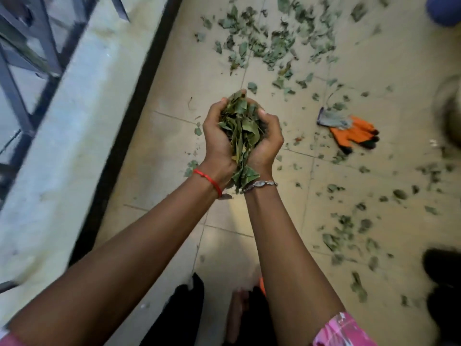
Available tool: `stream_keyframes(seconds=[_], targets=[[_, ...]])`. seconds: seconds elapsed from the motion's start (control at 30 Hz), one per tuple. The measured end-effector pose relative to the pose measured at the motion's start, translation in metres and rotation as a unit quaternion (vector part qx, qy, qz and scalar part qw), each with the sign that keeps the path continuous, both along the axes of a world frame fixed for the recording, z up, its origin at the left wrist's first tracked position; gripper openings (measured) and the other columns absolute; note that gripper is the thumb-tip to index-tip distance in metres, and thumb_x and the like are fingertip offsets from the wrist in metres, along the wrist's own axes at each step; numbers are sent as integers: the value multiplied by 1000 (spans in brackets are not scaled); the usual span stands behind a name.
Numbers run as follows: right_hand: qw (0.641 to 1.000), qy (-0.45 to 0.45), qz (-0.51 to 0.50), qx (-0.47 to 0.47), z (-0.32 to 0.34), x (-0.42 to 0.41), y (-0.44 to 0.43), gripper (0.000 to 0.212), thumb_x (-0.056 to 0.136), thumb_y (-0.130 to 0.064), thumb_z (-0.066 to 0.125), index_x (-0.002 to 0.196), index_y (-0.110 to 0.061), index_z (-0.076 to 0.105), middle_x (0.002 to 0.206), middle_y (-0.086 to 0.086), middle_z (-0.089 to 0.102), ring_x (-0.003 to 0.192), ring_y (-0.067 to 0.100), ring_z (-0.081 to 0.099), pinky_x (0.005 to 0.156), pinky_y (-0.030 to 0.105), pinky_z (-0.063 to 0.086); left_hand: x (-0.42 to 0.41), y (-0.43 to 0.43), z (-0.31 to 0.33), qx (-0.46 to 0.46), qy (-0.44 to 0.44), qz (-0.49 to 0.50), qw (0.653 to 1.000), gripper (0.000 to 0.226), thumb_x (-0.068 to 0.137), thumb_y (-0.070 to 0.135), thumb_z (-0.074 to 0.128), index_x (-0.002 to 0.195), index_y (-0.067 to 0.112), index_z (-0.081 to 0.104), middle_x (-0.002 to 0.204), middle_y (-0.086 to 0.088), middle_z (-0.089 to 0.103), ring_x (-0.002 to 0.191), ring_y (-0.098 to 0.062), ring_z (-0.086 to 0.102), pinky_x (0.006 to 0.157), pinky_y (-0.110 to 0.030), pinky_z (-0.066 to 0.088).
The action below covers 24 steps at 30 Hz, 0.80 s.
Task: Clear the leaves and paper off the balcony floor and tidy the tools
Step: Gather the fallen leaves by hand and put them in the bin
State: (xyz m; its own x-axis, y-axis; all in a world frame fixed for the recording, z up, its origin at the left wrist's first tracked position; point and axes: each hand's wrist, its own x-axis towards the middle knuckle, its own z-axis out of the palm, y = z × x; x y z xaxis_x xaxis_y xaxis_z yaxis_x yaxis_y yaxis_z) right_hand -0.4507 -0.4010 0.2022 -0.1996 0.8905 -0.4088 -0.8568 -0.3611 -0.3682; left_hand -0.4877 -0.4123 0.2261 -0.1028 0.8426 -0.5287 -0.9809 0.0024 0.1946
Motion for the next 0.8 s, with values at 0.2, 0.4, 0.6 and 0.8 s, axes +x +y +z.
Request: stream_keyframes(seconds=[0.2, 0.4, 0.6, 0.8], targets=[[1000, 7, -25, -10, 184, 12, 4, 18, 57, -12, 62, 70, -9, 73, 78, 4, 70, 80, 19, 66, 92, 33, 42, 13, 7, 183, -23, -2, -20, 1000, 34, 95, 28, 33, 88, 7, 59, 72, -6, 62, 64, -17, 60, 62, -22, 53], [997, -24, -68, -25, 334, 44, 24, 20, 72, -15, 56, 69, -9, 75, 80, 5, 71, 77, 18, 69, 77, 27, 55, 40, 34, 317, -20, -9, -72, 997, 30, 93, 29, 39, 94, 10, 62, 78, -3, 64, 69, -15, 63, 65, -22, 53], [991, -52, -122, 5, 410, 98, 58, 28, 79, -14, 49, 70, -10, 76, 81, 6, 72, 77, 18, 69, 73, 26, 55, 94, 72, 396, 3, -6, -127, 992, 29, 72, 29, 55, 93, 11, 65, 81, -2, 67, 74, -14, 64, 69, -25, 51], [981, -86, -174, 8, 428, 176, 144, 23, 72, -17, 54, 72, -11, 77, 84, 5, 72, 84, 19, 68, 79, 29, 51, 173, 162, 412, -1, -25, -194, 981, 30, 73, 28, 56, 97, 11, 65, 84, -3, 67, 75, -15, 65, 68, -25, 53]])
